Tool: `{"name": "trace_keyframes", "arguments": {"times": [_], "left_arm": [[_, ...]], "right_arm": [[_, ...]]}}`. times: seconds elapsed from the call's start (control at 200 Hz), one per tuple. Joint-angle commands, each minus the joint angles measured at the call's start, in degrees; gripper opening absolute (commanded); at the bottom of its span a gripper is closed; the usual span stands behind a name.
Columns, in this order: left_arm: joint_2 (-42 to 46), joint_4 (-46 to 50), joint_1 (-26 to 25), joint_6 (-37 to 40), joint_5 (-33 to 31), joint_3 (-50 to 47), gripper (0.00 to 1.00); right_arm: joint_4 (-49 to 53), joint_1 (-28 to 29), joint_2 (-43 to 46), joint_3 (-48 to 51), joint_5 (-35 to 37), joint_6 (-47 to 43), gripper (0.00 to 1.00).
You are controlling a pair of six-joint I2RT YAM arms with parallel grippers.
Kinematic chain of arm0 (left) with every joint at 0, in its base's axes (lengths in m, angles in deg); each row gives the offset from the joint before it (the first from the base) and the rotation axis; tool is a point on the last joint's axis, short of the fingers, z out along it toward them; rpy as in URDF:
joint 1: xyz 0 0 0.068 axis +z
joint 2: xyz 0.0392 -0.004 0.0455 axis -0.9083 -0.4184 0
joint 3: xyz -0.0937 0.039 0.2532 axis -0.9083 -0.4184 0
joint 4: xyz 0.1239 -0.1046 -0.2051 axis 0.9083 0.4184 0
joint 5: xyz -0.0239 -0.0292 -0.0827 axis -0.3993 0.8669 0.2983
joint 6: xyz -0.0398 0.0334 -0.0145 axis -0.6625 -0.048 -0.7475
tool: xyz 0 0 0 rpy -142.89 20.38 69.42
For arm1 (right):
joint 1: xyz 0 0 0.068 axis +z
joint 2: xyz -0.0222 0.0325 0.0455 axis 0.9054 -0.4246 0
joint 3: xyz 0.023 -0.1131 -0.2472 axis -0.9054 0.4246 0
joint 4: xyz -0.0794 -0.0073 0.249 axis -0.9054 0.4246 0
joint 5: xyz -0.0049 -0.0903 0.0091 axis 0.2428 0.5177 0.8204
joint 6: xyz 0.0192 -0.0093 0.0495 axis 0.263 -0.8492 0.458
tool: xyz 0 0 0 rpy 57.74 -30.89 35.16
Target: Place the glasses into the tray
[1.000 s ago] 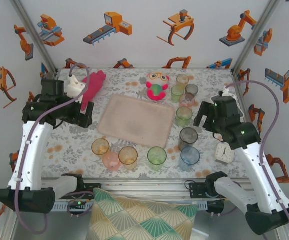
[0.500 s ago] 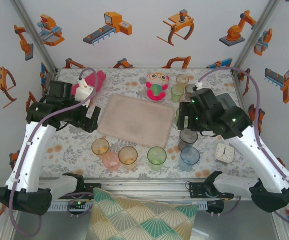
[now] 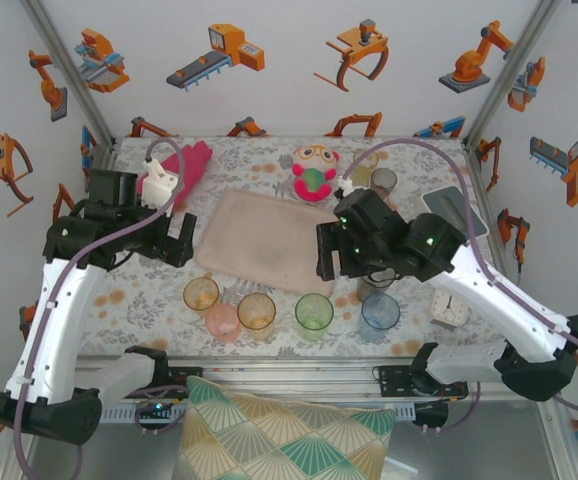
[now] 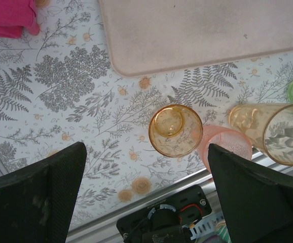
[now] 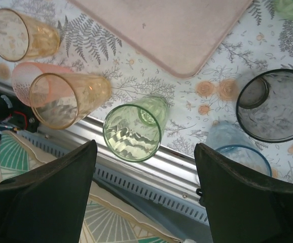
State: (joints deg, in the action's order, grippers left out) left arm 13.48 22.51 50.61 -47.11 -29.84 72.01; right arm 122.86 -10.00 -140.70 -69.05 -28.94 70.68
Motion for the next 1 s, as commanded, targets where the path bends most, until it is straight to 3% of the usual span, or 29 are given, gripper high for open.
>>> {"name": "trace_keyframes", "arguments": {"times": [0.0, 0.195, 0.431, 0.611, 0.811, 0.996], "left_arm": [[1.87, -0.23, 0.00, -0.42, 0.21, -1.84, 0.97], [1.26, 0.35, 1.04, -1.95, -5.51, -1.40, 0.97], [1.70, 0.01, 2.88, -4.46, -3.98, 0.52, 0.97], [1.71, 0.44, 5.59, -5.99, -2.40, 2.46, 0.97], [1.88, 1.70, 6.62, -4.38, 3.67, 2.55, 0.97], [2.21, 1.29, 6.60, -3.06, 3.80, 0.17, 0.97]], "right_arm": [[0.72, 1.14, -2.49, -3.32, -0.47, 1.12, 0.70], [-1.64, 3.22, -6.38, -6.48, -0.57, 2.13, 0.70], [1.13, 6.85, -14.81, -12.62, -0.05, 0.33, 0.64], [-3.43, 8.33, -16.56, -8.87, -0.40, -1.02, 0.62], [-7.25, 9.20, -16.65, -5.66, -2.42, -3.75, 0.56], [-10.47, 9.49, -16.66, -2.27, -4.76, -6.02, 0.55]]}}
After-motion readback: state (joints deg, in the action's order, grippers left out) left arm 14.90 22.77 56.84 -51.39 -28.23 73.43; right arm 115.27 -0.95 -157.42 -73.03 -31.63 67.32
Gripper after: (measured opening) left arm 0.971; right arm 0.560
